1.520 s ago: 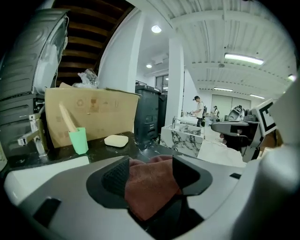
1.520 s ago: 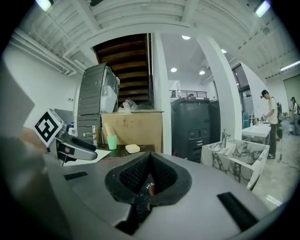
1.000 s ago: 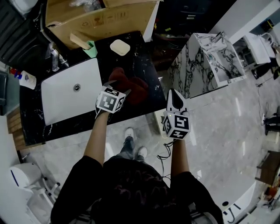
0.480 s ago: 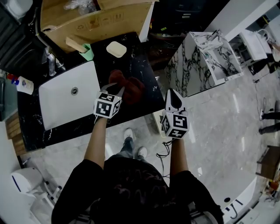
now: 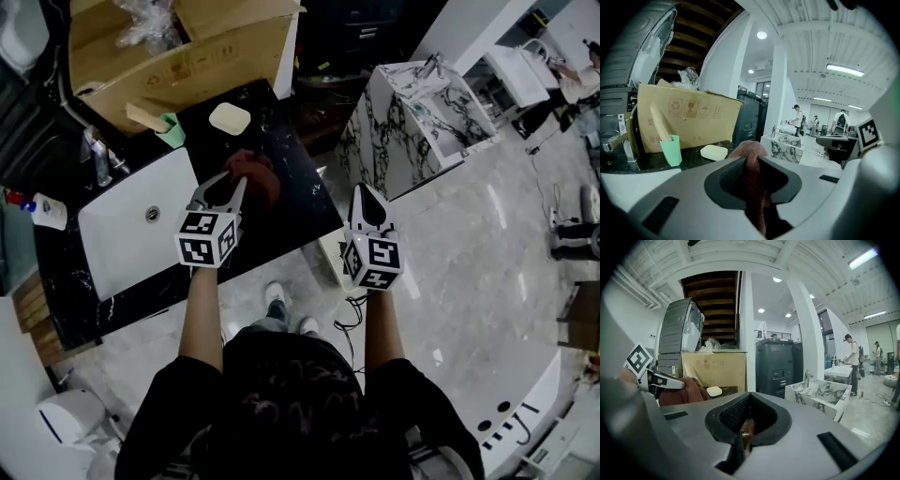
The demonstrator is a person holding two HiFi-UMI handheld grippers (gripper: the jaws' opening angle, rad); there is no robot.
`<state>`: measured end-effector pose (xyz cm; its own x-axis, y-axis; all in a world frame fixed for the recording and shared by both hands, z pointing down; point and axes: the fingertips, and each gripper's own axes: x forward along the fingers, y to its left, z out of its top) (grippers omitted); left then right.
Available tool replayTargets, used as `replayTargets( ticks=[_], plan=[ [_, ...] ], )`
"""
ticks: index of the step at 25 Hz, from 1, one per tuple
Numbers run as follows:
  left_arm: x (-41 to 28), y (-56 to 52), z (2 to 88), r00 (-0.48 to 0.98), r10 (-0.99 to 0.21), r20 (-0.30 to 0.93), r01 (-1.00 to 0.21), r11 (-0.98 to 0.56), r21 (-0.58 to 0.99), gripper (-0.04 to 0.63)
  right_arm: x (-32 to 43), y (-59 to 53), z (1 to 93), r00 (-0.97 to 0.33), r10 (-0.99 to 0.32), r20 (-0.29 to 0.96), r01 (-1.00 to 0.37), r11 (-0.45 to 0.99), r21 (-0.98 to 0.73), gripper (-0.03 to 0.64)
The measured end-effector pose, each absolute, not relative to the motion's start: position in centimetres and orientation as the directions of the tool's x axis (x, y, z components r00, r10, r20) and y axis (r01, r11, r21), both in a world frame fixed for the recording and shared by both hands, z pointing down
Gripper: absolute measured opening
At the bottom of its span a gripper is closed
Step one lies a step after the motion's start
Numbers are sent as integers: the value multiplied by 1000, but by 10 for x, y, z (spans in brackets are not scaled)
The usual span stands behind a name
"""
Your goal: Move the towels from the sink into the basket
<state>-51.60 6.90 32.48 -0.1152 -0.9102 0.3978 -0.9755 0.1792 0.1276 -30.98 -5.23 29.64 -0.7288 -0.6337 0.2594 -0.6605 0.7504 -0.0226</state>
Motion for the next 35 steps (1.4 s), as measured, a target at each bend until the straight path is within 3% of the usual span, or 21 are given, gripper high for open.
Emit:
replayTargets(
  ticks=[5, 13, 28, 35],
  plan=[
    [-509, 55, 304, -79, -941, 330, -982, 131, 139, 89, -284, -62, 287, -682, -690, 242, -714, 700, -15, 15],
    [-465, 14, 305, 48, -946, 320, -990, -3, 140, 89, -222, -75, 281, -575, -785, 232, -809, 587, -20, 15],
    [-311, -67, 319, 374, -862, 341, -927, -343, 149, 89, -57, -79, 304, -303, -914, 270, -951, 309, -22, 15],
    [-242, -94, 322, 443, -826, 348, -896, -420, 143, 89, -2, -88, 316, -255, -920, 298, -966, 256, -35, 15]
  ],
)
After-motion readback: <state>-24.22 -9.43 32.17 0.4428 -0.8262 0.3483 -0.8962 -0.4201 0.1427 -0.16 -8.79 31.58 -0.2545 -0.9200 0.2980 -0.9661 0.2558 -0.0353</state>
